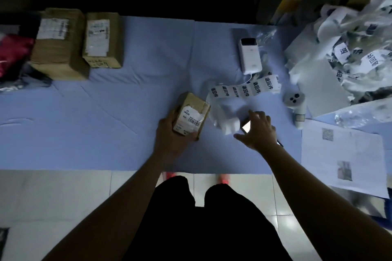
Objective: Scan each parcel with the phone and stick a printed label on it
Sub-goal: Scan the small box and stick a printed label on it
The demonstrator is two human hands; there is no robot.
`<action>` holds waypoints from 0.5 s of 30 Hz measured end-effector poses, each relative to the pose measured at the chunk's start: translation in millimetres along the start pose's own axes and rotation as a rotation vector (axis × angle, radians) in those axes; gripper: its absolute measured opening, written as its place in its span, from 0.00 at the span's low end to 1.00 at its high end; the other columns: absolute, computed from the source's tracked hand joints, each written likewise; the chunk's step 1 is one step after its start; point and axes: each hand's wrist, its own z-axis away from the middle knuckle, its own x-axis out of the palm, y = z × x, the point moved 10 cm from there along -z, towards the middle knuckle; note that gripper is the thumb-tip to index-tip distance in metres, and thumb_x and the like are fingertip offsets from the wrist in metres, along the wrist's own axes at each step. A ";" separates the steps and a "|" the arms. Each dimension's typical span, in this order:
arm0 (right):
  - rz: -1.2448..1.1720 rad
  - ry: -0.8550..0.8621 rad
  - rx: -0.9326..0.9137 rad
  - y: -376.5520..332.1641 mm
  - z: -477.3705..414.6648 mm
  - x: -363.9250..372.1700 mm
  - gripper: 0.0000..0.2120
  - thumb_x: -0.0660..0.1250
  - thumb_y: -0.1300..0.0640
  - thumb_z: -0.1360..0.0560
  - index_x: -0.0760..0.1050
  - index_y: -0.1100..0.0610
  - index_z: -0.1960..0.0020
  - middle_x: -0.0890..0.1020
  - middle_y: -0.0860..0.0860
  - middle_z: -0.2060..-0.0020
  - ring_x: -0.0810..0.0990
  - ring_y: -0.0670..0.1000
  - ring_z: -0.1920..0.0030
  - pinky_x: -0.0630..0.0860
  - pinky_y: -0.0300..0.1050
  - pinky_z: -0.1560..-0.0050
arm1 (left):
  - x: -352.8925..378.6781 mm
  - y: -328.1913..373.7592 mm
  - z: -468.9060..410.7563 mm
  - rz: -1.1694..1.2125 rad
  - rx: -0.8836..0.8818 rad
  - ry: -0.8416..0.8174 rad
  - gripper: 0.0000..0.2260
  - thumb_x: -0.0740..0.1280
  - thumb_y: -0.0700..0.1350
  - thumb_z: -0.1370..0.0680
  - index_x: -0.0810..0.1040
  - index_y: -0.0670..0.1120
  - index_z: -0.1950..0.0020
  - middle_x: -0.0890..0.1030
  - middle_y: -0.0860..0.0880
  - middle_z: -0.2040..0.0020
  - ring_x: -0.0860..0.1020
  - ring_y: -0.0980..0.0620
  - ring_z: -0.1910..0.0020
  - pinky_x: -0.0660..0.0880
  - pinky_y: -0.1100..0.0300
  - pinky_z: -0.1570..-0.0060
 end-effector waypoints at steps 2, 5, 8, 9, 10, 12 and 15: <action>-0.035 0.019 -0.045 11.1 -1.0 2.3 0.43 0.78 0.46 0.30 0.62 0.58 0.24 0.69 0.58 0.29 0.68 0.61 0.31 0.73 0.58 0.36 | 5.3 1.9 5.1 0.012 -0.016 0.004 0.49 0.85 0.52 0.40 0.66 0.54 0.23 0.79 0.45 0.37 0.79 0.44 0.39 0.79 0.46 0.42; -0.106 0.065 -0.067 28.5 -2.8 0.4 0.37 0.78 0.46 0.29 0.67 0.59 0.29 0.73 0.59 0.37 0.72 0.61 0.36 0.75 0.55 0.41 | 10.1 1.2 15.5 0.081 -0.044 0.021 0.47 0.84 0.49 0.37 0.65 0.53 0.22 0.78 0.43 0.37 0.78 0.43 0.39 0.79 0.44 0.43; -0.073 0.002 -0.094 38.0 -5.8 4.2 0.38 0.79 0.44 0.32 0.69 0.59 0.30 0.74 0.59 0.40 0.73 0.61 0.37 0.76 0.55 0.43 | 14.7 -4.6 28.9 0.163 -0.092 0.033 0.44 0.82 0.42 0.33 0.64 0.53 0.22 0.79 0.48 0.39 0.80 0.52 0.39 0.81 0.56 0.46; -0.062 -0.013 -0.101 40.1 -6.3 4.8 0.38 0.79 0.44 0.32 0.69 0.58 0.29 0.75 0.59 0.40 0.73 0.61 0.37 0.76 0.55 0.43 | 14.1 -5.7 33.3 0.196 -0.098 0.051 0.42 0.81 0.39 0.32 0.65 0.53 0.22 0.79 0.53 0.41 0.80 0.60 0.42 0.80 0.65 0.52; -0.062 -0.019 -0.105 41.3 -6.4 4.0 0.38 0.79 0.44 0.33 0.69 0.58 0.29 0.75 0.59 0.40 0.73 0.61 0.37 0.76 0.54 0.43 | 11.9 -6.1 37.1 0.215 -0.094 0.076 0.40 0.81 0.37 0.32 0.67 0.52 0.24 0.79 0.58 0.43 0.80 0.67 0.46 0.77 0.71 0.57; -0.081 -0.014 -0.098 41.2 -6.0 -1.6 0.37 0.79 0.44 0.33 0.71 0.56 0.31 0.76 0.59 0.41 0.74 0.61 0.38 0.77 0.54 0.44 | 5.0 -6.6 44.1 0.219 -0.084 0.130 0.38 0.80 0.34 0.32 0.71 0.49 0.26 0.79 0.64 0.47 0.79 0.72 0.51 0.75 0.74 0.60; -0.165 0.054 -0.086 35.1 -5.1 -17.1 0.37 0.80 0.44 0.35 0.72 0.56 0.32 0.75 0.59 0.42 0.73 0.62 0.37 0.75 0.55 0.44 | -7.4 -4.3 51.2 0.180 -0.073 0.202 0.35 0.80 0.36 0.33 0.74 0.48 0.28 0.79 0.60 0.47 0.79 0.69 0.52 0.76 0.73 0.58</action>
